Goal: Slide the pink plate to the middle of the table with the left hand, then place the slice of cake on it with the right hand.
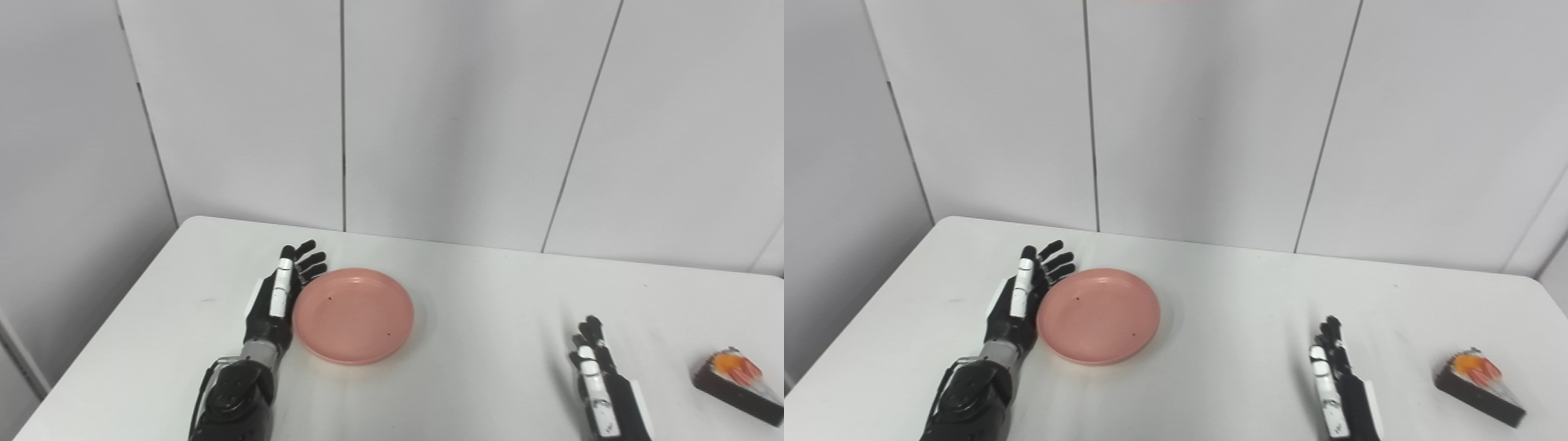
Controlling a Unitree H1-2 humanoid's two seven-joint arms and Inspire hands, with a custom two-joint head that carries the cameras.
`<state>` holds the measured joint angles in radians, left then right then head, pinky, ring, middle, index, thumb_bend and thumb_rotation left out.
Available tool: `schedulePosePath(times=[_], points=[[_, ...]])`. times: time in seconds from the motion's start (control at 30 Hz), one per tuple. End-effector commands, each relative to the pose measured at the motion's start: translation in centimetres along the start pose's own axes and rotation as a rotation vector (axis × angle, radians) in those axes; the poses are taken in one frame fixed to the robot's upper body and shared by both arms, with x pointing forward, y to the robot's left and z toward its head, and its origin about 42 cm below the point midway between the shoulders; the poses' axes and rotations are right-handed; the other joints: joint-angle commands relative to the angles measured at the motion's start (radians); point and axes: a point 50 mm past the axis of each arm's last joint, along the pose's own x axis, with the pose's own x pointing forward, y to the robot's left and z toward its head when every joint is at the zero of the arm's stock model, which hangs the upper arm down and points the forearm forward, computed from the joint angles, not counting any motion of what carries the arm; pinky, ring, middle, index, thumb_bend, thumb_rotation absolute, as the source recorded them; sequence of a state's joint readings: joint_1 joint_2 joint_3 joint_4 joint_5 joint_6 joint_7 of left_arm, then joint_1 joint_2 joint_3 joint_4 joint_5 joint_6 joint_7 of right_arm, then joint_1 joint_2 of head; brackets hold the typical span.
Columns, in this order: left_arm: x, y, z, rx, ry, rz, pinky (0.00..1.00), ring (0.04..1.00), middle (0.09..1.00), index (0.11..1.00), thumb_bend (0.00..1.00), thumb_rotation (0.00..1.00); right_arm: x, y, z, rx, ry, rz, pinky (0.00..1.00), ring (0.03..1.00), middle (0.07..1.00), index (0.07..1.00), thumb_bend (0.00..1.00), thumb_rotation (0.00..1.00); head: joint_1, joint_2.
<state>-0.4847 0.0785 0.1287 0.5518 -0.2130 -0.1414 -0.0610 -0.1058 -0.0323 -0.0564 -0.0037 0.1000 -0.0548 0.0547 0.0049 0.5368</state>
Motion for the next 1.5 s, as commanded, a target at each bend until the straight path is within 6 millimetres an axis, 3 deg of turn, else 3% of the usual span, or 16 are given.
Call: schedulePosePath(times=[0.0, 0.2, 0.43, 0.7, 0.9, 1.03, 1.47], points=[[-0.4, -1.0, -0.5, -0.012, 0.028, -0.034, 0.81, 0.826, 0.827, 0.835, 0.69, 1.0, -0.5, 1.0, -1.0, 0.024, 0.005, -0.002, 1.0, 0.998, 1.0, 1.0, 0.6, 0.82, 0.001, 0.0], [-1.3, -2.0, -0.9, -0.004, 0.044, -0.095, 0.84, 0.846, 0.849, 0.859, 0.68, 1.0, -0.2, 2.3, -1.0, -0.001, -0.006, -0.008, 1.0, 0.982, 0.993, 1.0, 0.57, 0.84, -0.082, 0.02], [-2.5, -3.8, -0.9, -0.015, 0.061, -0.144, 0.84, 0.864, 0.867, 0.875, 0.66, 1.0, 0.1, 3.1, -0.6, -0.016, -0.003, -0.011, 1.0, 0.99, 0.997, 1.0, 0.58, 0.85, -0.106, 0.039], [-3.8, -6.9, -1.3, -0.055, 0.056, -0.195, 0.88, 0.906, 0.908, 0.913, 0.63, 1.0, 0.3, 2.8, 0.1, -0.02, -0.01, -0.01, 1.0, 0.993, 0.995, 1.0, 0.59, 0.85, -0.077, 0.098], [-4.6, -8.4, -1.8, -0.043, 0.068, -0.239, 0.93, 0.942, 0.94, 0.938, 0.66, 1.0, 0.3, 2.1, 0.5, -0.012, -0.018, -0.015, 0.99, 0.983, 0.989, 0.999, 0.58, 0.86, -0.041, 0.12], [-4.8, -9.3, -2.2, -0.042, 0.077, -0.26, 0.98, 0.953, 0.952, 0.948, 0.66, 1.0, 0.2, 1.5, 0.8, 0.006, -0.013, -0.004, 1.0, 0.997, 0.999, 1.0, 0.61, 0.86, -0.021, 0.127], [-5.2, -11.3, -3.0, -0.038, 0.09, -0.303, 0.97, 0.968, 0.971, 0.973, 0.69, 1.0, -0.1, -0.5, 1.1, -0.007, -0.016, -0.005, 1.0, 0.983, 0.991, 1.0, 0.67, 0.84, 0.006, 0.145]])
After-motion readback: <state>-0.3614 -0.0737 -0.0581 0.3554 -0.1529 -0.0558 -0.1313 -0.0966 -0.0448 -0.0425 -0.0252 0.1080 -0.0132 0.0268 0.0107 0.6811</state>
